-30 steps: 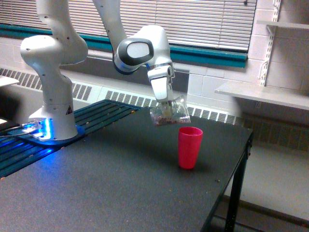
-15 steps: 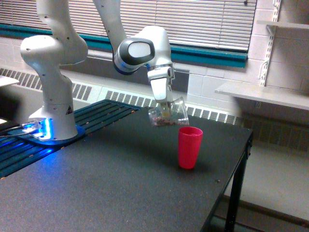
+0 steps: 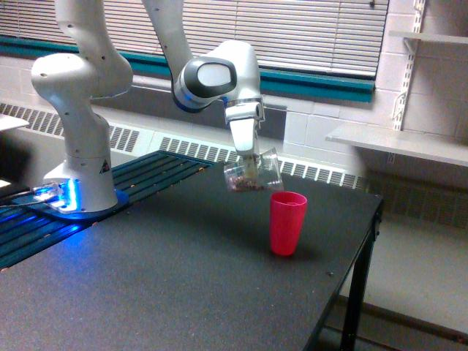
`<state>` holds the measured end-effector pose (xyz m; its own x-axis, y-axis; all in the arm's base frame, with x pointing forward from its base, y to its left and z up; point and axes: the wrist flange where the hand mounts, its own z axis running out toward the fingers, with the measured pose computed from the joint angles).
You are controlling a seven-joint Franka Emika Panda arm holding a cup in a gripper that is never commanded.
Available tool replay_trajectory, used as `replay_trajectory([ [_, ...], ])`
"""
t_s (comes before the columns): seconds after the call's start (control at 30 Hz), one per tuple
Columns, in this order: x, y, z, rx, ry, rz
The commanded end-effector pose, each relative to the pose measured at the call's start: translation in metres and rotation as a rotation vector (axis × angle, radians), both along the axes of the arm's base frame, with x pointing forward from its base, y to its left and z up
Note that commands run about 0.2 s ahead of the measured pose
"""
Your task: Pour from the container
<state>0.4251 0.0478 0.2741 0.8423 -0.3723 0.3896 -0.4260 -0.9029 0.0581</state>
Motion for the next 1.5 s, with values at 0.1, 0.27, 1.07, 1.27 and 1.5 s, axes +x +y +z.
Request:
replay_trajectory([
  [0.1, 0.002, 0.014, 0.004, -0.047, -0.005, 0.057],
  [0.27, 0.002, 0.016, 0.008, -0.067, -0.017, 0.062],
  [1.07, 0.013, -0.002, 0.013, -0.106, -0.016, 0.036],
  [1.27, 0.014, 0.009, 0.009, -0.124, -0.001, 0.069],
  [1.5, 0.012, 0.02, 0.002, -0.147, 0.014, 0.097],
])
